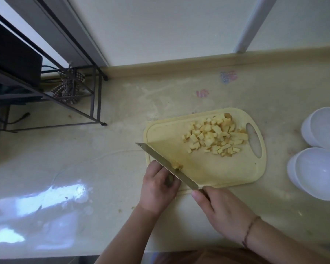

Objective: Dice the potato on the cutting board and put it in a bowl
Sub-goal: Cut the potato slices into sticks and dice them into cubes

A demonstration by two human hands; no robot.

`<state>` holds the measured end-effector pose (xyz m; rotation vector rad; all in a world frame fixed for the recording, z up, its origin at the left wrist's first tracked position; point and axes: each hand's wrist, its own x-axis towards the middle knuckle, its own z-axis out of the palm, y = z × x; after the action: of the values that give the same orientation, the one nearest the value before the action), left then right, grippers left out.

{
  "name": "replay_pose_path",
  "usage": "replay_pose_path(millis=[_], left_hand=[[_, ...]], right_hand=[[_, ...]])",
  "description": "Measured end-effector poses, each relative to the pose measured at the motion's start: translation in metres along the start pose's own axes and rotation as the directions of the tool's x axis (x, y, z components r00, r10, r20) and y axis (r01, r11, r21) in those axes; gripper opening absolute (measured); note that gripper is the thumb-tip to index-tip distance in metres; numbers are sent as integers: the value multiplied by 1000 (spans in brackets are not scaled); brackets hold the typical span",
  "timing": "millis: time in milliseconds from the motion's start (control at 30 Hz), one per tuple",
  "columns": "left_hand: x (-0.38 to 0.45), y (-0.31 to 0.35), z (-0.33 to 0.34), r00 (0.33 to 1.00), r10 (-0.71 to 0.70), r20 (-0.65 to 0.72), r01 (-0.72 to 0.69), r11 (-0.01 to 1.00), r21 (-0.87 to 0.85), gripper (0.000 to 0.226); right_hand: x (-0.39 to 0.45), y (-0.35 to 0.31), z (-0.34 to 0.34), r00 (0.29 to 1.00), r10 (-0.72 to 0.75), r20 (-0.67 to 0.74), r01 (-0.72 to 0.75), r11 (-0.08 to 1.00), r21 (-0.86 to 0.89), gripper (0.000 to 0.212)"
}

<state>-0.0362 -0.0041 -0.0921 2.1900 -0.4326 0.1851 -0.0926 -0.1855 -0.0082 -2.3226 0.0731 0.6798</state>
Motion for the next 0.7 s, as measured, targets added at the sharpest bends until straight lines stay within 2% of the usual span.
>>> replay_pose_path(millis=[167, 267, 500, 700], left_hand=[[0, 2, -3, 1000, 24, -11, -23, 999, 39, 5], [-8, 0, -8, 999, 31, -26, -29, 998, 62, 12], [-12, -1, -9, 999, 30, -35, -27, 996, 86, 13], [-13, -3, -8, 999, 9, -41, -5, 995, 104, 8]], right_hand=[[16, 3, -8, 1000, 21, -9, -20, 996, 88, 56], [12, 8, -14, 998, 51, -23, -47, 990, 134, 59], [-10, -2, -1, 998, -48, -33, 51, 995, 81, 57], [-16, 0, 5, 998, -31, -60, 35, 997, 62, 58]])
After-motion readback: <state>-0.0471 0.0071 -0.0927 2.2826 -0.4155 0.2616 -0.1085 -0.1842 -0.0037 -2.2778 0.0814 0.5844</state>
